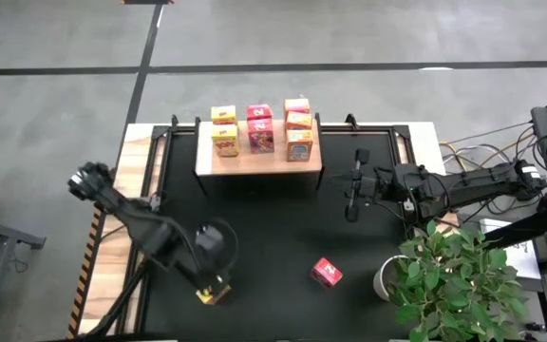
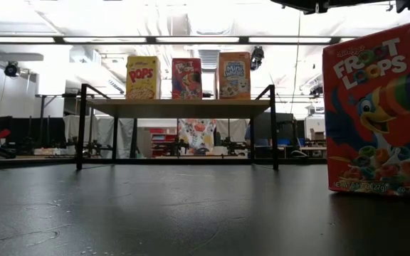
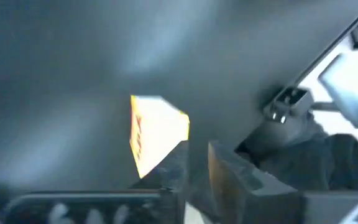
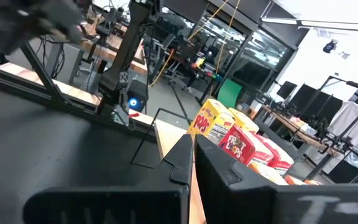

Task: Stack cereal on shelf
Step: Put the yellow cereal box aligned with the other yellow cereal boxes on the shelf

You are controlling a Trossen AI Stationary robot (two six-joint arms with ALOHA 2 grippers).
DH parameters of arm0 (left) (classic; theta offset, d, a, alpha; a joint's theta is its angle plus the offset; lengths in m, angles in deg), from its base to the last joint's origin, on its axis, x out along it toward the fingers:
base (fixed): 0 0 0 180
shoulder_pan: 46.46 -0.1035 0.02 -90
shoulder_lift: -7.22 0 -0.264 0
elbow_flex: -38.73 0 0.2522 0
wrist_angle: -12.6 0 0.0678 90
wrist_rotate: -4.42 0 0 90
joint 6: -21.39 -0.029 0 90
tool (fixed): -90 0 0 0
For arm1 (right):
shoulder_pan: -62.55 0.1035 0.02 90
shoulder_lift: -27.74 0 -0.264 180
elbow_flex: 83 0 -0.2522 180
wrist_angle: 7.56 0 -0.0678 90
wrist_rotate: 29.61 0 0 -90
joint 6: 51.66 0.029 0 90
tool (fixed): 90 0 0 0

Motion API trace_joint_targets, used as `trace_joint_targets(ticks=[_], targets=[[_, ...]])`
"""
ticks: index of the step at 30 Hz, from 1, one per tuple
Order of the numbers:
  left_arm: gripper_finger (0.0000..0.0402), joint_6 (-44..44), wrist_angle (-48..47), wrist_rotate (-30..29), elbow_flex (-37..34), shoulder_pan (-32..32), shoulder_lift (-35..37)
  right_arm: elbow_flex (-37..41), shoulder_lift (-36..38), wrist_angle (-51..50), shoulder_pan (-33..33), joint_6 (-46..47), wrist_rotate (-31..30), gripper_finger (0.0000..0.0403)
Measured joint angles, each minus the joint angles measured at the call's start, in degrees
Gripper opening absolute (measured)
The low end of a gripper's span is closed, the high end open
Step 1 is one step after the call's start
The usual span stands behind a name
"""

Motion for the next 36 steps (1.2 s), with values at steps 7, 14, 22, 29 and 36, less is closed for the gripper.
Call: trace_joint_targets(ticks=[7, 14, 22, 29, 36], targets=[[0.0163, 2.11, -2.69, 1.21, 4.02, 2.23, -9.79, 0.0, 0.02, -0.83, 0.0, 0.25, 0.02, 0.0009], [0.0268, 1.27, -11.55, 2.4, 7.9, 3.59, -14.99, 0.02, 0.02, -1.81, 0.02, 2.03, 0.11, 0.0009], [0.0283, 0.74, -10.13, 1.48, 6.96, 5.34, -16.06, 0.02, 0.02, -2.14, 0.02, 2.21, 0.11, 0.0009], [0.0272, -1.98, -9.32, 1.04, 6.91, 5.49, -17.78, 0.02, 0.02, -2.14, 0.02, 2.03, 0.11, 0.0009], [0.0252, -5.19, -10.12, 0.72, 6.56, 5.47, -19.43, 0.02, 0.0, -2.25, 0.02, 1.93, 0.11, 0.0009]])
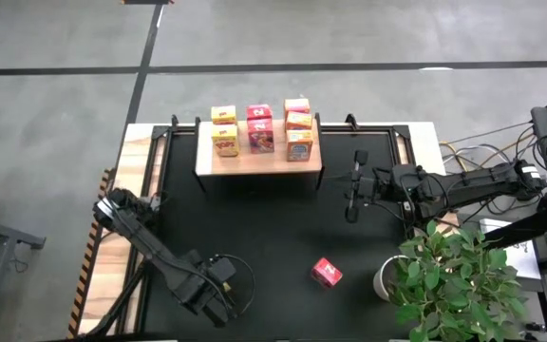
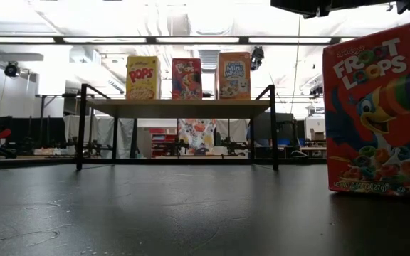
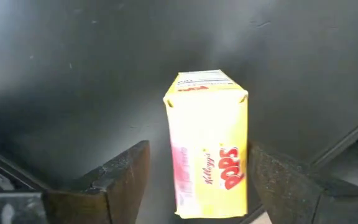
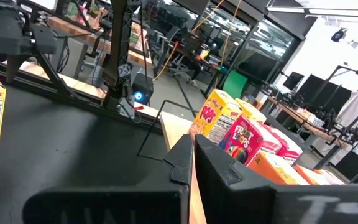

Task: Stack cereal on shelf
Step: Put the yellow cereal box aligned with the other yellow cereal boxes on the shelf

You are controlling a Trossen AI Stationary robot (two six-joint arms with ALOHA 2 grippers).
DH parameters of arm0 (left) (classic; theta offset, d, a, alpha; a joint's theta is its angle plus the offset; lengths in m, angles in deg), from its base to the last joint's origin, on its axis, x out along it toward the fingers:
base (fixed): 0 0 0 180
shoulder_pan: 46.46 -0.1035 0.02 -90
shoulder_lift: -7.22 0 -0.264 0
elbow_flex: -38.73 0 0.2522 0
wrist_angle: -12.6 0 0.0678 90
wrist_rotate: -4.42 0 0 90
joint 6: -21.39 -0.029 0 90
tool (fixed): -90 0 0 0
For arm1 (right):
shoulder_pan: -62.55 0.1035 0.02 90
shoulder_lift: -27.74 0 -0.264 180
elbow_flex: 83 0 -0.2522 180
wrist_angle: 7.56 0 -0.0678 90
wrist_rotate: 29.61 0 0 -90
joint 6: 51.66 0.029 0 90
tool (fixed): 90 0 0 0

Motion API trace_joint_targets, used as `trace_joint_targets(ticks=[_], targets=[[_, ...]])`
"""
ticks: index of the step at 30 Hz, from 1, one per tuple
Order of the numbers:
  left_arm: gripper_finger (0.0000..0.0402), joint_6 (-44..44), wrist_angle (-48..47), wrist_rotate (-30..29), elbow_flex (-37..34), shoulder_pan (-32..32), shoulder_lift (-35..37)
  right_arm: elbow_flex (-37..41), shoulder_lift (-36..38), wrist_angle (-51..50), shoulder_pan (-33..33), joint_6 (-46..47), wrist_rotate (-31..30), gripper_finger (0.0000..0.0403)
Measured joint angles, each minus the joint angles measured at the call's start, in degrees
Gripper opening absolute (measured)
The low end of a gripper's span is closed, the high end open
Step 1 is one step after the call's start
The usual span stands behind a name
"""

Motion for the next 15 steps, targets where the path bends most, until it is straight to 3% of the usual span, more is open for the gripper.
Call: trace_joint_targets(ticks=[15], targets=[[0.0163, -1.52, -0.33, -0.94, -0.02, 0.0, -0.1, 0.02, 0.0, -0.31, 0.0, -0.34, -0.09, 0.0009]])
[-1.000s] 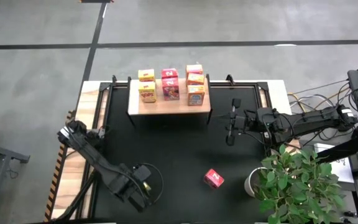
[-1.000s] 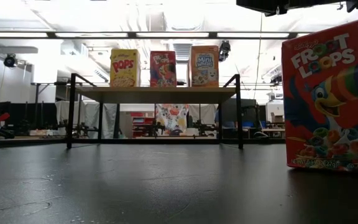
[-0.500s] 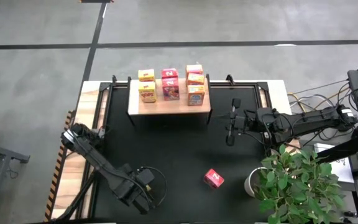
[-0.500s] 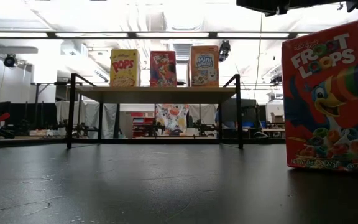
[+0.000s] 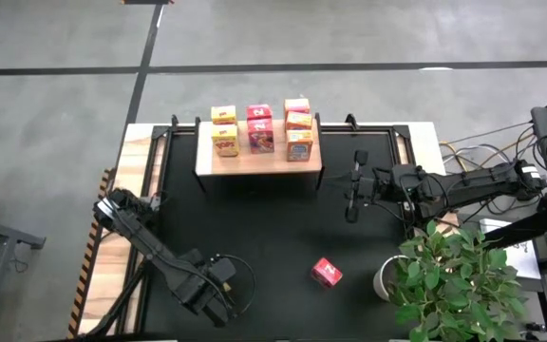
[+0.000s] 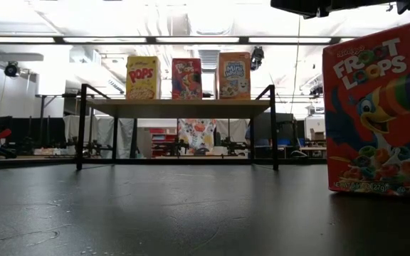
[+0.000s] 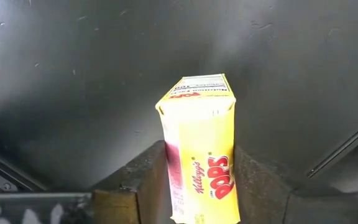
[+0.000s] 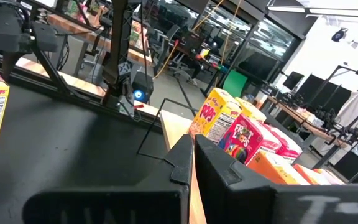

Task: Stack cereal on shelf
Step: Put the yellow cereal box aligned with the other yellow cereal boxes on the shelf

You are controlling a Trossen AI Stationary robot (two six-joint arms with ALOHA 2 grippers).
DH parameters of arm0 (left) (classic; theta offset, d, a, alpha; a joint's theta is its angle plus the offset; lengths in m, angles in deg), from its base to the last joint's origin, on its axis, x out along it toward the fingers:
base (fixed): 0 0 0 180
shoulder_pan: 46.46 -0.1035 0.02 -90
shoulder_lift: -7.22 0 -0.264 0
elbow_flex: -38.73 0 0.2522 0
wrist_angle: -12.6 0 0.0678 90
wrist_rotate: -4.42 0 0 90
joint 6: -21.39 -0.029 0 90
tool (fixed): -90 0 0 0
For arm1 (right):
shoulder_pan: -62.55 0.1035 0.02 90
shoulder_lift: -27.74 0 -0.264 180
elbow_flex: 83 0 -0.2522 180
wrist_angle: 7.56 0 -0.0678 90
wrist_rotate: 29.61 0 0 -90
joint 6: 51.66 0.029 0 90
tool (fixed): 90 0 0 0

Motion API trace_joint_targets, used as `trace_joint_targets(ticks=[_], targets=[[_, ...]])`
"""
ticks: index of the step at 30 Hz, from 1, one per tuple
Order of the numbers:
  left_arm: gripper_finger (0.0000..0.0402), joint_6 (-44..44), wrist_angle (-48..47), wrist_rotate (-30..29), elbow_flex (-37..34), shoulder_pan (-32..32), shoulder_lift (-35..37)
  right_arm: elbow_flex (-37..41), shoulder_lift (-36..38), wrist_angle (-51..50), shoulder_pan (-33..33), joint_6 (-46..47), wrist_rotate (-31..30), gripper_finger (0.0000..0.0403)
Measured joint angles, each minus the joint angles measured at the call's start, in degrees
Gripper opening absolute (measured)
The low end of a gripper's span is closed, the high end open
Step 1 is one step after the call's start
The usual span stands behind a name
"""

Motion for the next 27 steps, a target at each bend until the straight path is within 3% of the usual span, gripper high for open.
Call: trace_joint_targets(ticks=[9, 20, 27], targets=[[0.0152, -1.21, -0.42, -4.44, -0.04, -0.09, 0.0, 0.0, 0.0, -0.22, 0.0, -0.04, 0.0, 0.0009], [0.0206, -0.02, 0.76, -5.57, -3.99, -0.09, 0.0, 0.0, 0.0, -0.79, 0.0, -0.04, -0.01, 0.0009], [0.0189, -1.85, 1.2, -5.54, -4.64, -0.09, 0.0, -0.01, 0.0, -0.81, 0.0, -0.04, -0.02, 0.0009]])
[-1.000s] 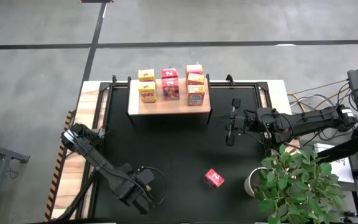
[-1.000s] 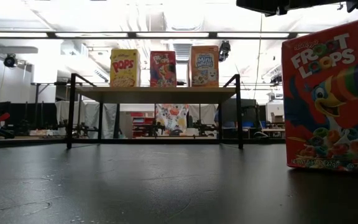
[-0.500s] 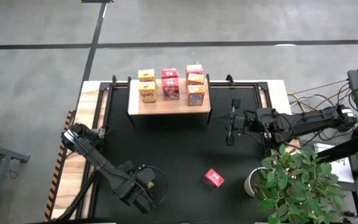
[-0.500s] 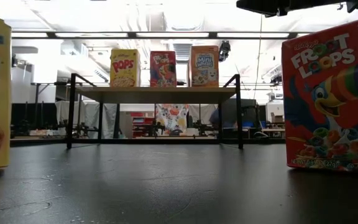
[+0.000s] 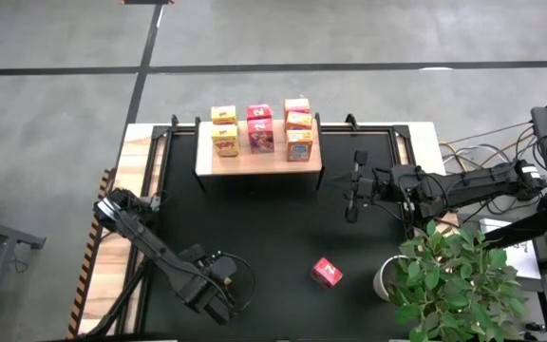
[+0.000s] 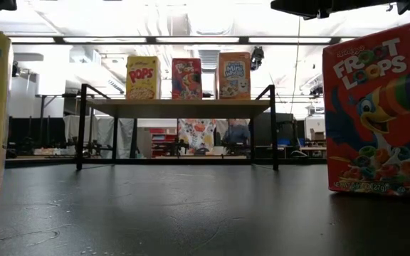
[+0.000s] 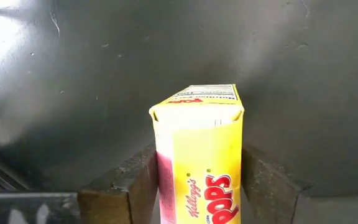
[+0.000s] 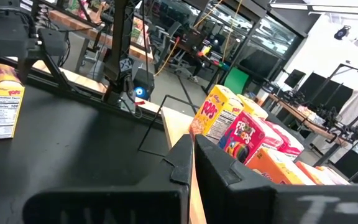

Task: Stack cereal on shelf
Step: Put the yellow cereal box aligned with the other yellow cereal boxes on the shelf

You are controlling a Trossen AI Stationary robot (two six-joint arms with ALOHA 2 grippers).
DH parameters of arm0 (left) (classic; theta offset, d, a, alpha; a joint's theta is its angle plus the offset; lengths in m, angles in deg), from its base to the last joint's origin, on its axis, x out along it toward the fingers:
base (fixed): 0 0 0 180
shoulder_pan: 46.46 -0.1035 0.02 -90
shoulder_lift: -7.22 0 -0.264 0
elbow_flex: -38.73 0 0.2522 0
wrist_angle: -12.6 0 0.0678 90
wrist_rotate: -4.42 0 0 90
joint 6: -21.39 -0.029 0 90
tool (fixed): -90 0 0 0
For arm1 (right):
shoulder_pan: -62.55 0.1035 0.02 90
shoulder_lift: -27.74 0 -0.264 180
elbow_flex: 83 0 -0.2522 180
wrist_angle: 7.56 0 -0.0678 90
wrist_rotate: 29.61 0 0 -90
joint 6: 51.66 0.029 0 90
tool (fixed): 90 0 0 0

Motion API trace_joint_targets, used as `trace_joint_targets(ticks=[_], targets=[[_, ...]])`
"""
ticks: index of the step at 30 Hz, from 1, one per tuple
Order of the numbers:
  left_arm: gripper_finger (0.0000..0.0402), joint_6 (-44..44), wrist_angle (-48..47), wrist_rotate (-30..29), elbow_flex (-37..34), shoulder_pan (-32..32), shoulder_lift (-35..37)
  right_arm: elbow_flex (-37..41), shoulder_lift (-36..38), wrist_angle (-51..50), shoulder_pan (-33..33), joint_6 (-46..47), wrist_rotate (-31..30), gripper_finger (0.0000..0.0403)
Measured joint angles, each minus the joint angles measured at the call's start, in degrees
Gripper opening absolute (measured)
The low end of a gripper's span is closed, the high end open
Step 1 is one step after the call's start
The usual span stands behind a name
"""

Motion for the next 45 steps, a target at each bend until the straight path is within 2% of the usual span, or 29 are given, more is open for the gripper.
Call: trace_joint_targets(ticks=[9, 12, 17, 23, 25, 31, 35, 38, 42, 45], targets=[[0.0144, -5.13, -0.05, -0.08, 0.89, -0.64, 0.2, 0.0, 0.0, -0.25, 0.0, 1.14, 0.01, 0.0009], [0.0139, -11.68, -0.04, -2.13, 4.12, -2.02, 0.24, 0.01, 0.0, -0.87, 0.0, 1.51, -0.03, 0.0009], [0.0137, -29.29, -2.38, -6.99, 11.8, -6.69, 0.33, 0.01, 0.02, -1.75, 0.0, 2.05, -0.05, 0.0009], [0.0137, -53.25, -11.94, -10.22, 20.71, -15.75, 0.36, 0.01, 0.07, -3.75, 0.0, 2.88, -0.07, 0.0009], [0.0136, -61.76, -11.28, -12.27, 22.05, -19.43, 1.14, 0.01, 0.09, -3.85, 0.0, 3.04, -0.07, 0.0009], [0.0136, -83.97, -11.9, -13.06, 25.77, -32.26, 4.07, 0.01, 0.11, -4.2, 0.0, 3.71, -0.07, 0.0009], [0.0136, -90.26, -11.77, -12.5, 28.2, -42.0, 6.35, 0.01, 0.11, -4.33, 0.0, 4.73, -0.08, 0.0009], [0.0136, -92.86, -11.76, -8.18, 29.07, -48.04, 8.08, 0.01, 0.11, -4.37, 0.0, 5.07, -0.07, 0.0009], [0.0136, -93.95, -11.74, -1.04, 28.84, -52.98, 8.79, 0.01, 0.12, -4.49, 0.0, 5.13, -0.09, 0.0009], [0.0136, -95.77, -11.74, -0.69, 27.77, -54.15, 8.83, 0.01, 0.12, -4.5, -0.02, 5.14, -0.09, 0.0009]])
